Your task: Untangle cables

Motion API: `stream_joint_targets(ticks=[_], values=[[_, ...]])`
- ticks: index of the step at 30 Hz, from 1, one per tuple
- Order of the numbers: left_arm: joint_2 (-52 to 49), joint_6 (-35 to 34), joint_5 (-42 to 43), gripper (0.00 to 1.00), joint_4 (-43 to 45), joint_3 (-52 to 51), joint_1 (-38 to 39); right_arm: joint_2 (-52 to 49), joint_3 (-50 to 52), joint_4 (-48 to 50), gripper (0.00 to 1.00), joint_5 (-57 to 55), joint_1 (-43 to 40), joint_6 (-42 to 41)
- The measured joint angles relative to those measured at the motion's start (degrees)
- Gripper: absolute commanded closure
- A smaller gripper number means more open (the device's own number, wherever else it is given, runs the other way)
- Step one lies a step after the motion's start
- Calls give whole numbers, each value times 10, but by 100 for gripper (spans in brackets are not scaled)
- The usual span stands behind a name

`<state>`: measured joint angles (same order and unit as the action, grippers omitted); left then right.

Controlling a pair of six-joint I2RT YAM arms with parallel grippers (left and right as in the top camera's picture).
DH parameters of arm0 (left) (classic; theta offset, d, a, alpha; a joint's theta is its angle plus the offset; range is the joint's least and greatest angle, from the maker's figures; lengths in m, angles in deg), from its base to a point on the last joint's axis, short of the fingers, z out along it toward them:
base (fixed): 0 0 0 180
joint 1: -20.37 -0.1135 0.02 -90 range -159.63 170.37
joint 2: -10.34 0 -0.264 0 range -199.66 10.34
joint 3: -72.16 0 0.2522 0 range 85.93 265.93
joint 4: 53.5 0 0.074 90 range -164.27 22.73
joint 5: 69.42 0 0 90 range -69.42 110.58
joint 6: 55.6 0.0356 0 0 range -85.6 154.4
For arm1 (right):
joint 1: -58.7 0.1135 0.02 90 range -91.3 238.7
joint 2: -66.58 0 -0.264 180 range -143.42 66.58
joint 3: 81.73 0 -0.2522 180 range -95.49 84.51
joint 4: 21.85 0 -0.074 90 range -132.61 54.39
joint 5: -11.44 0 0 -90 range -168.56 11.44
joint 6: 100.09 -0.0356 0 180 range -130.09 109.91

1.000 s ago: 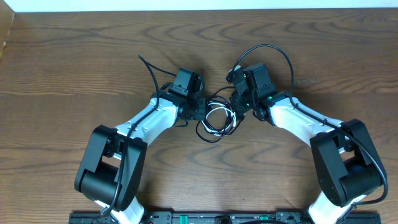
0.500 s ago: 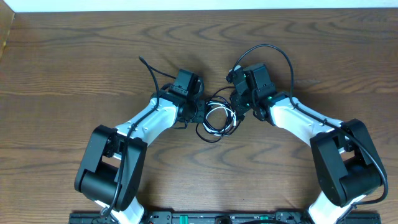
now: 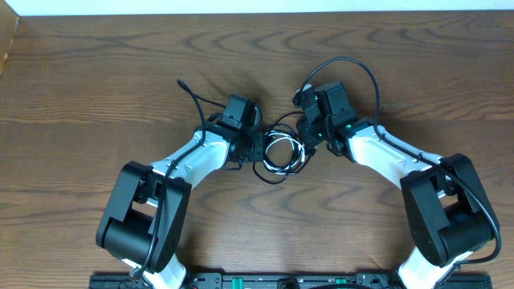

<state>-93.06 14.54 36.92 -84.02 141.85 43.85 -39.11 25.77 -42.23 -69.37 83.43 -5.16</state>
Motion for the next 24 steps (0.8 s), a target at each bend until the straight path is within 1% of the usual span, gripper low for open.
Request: stream_joint_targets(ticks=[1, 5, 10, 13, 17, 20, 22, 24], values=[[0, -4, 4, 92, 3, -1, 0, 0, 0, 0, 75, 0, 0, -1], [0, -5, 5, 92, 13, -1, 2, 0, 0, -1, 74, 0, 0, -4], [0, -9, 4, 92, 36, -4, 2, 0, 0, -2, 66, 1, -1, -30], [0, -10, 14, 92, 37, -4, -3, 0, 0, -2, 58, 13, -5, -45], [9, -16, 49, 92, 38, -3, -24, 0, 0, -1, 48, 63, -24, -57], [36, -37, 66, 93, 40, -3, -44, 0, 0, 0, 39, 115, -44, -60], [59, -49, 82, 92, 44, -3, -59, 0, 0, 2, 36, 165, -60, -62], [77, -60, 115, 92, 59, 0, -75, 0, 0, 3, 35, 219, -76, -65]])
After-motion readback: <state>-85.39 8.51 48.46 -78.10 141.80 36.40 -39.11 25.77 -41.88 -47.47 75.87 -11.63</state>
